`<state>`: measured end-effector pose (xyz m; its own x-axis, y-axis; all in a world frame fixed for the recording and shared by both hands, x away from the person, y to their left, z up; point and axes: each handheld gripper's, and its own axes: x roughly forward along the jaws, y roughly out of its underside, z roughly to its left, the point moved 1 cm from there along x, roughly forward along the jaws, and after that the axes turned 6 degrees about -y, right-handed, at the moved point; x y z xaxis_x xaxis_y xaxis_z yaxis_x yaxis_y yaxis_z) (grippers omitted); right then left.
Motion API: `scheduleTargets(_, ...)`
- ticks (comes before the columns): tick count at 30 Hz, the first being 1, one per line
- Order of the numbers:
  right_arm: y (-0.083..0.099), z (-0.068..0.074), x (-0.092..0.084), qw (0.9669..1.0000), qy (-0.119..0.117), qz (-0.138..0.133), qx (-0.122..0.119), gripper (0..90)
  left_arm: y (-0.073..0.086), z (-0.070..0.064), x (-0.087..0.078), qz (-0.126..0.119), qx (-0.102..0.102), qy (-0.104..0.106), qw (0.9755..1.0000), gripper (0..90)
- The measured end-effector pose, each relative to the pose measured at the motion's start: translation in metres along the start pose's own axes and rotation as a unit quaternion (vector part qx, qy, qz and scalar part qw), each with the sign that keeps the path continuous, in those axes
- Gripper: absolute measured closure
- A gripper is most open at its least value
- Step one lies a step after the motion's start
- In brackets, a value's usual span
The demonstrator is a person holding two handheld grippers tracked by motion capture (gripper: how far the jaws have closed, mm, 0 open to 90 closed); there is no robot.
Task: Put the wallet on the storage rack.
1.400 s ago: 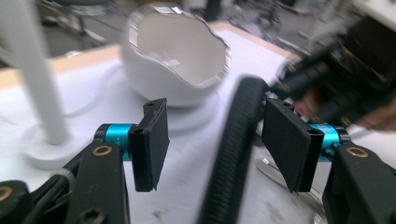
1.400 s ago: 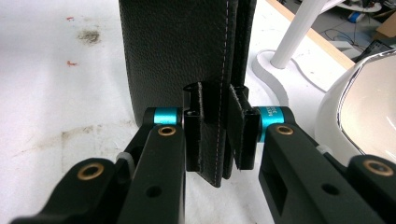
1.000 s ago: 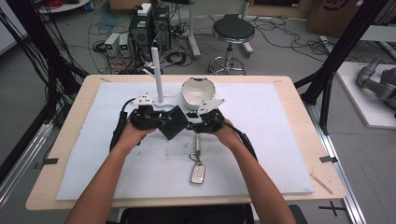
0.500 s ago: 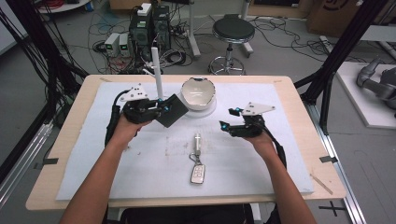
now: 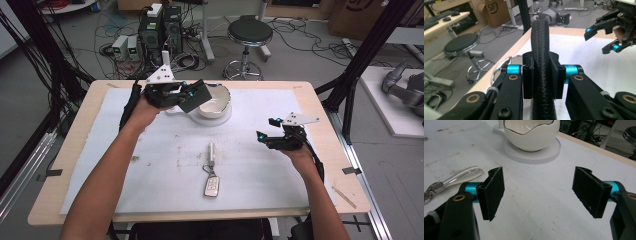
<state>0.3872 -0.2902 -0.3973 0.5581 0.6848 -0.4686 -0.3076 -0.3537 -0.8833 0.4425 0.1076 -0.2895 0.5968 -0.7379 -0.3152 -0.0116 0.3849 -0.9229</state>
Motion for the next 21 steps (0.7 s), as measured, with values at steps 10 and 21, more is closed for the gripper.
scheduleTargets(10, 0.006, -0.007, -0.013, 0.9999, 0.011, -0.002, 0.003, 26.3, -0.021, 0.01, 0.036, 0.01, 0.056, 0.02, 0.9982, 76.2)
scheduleTargets(21, 0.013, -0.015, -0.025, 0.9996, 0.02, -0.011, 0.015, 26.3, -0.02, 0.015, 0.072, 0.039, 0.108, 0.033, 0.9929, 76.3)
